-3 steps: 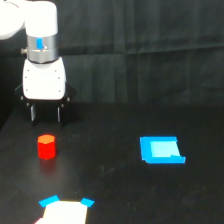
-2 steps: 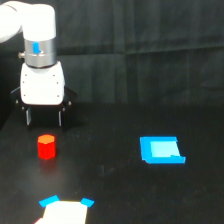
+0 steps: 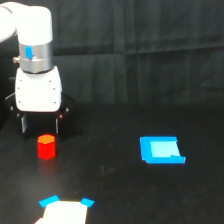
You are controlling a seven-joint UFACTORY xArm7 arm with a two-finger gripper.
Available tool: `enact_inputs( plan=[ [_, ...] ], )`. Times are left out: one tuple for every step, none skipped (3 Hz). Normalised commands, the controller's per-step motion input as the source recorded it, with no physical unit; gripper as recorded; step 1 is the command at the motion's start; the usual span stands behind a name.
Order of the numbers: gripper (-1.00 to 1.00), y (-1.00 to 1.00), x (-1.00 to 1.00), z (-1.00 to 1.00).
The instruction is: Pick up the red object from the table
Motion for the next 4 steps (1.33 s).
enact_inputs(
  plan=[
    [1.00, -1.00, -0.83, -0.25],
    [1.00, -1.00, -1.00, -0.32],
    [0.22, -0.45, -1.00, -0.08],
    [0.42, -0.77, -0.26, 0.04]
  ],
)
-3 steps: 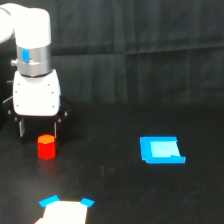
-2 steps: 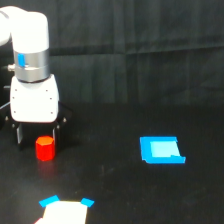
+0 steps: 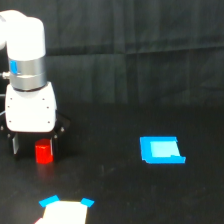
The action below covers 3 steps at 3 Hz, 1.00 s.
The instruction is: Pick up the red object from the table
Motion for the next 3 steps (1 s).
enact_inputs(
  plan=[
    [0.19, -0.47, 0.43, -0.21],
    [-0.82, 0.08, -0.31, -0.47],
    [-1.00, 0.29, -0.18, -0.08]
  ],
)
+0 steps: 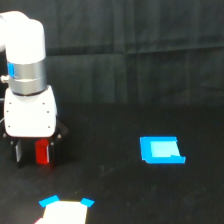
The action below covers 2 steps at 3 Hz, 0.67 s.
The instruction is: Pick up the red object from the table
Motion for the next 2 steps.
enact_inputs(
  plan=[
    [-1.00, 0.49, -0.30, -0.27],
    [0.09, 0.66, 1.00, -0.16]
  ],
)
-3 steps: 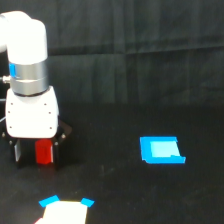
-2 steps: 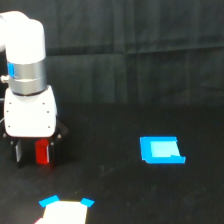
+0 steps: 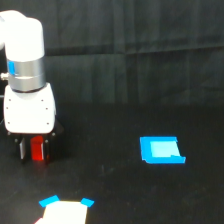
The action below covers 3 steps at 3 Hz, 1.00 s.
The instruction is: Pick up the red object from the table
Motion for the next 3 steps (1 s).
enact_inputs(
  plan=[
    [0.06, -0.18, 0.14, 0.64],
    [-0.97, 0.01, 0.05, 0.28],
    [-1.00, -0.11, -0.22, 0.82]
  ],
)
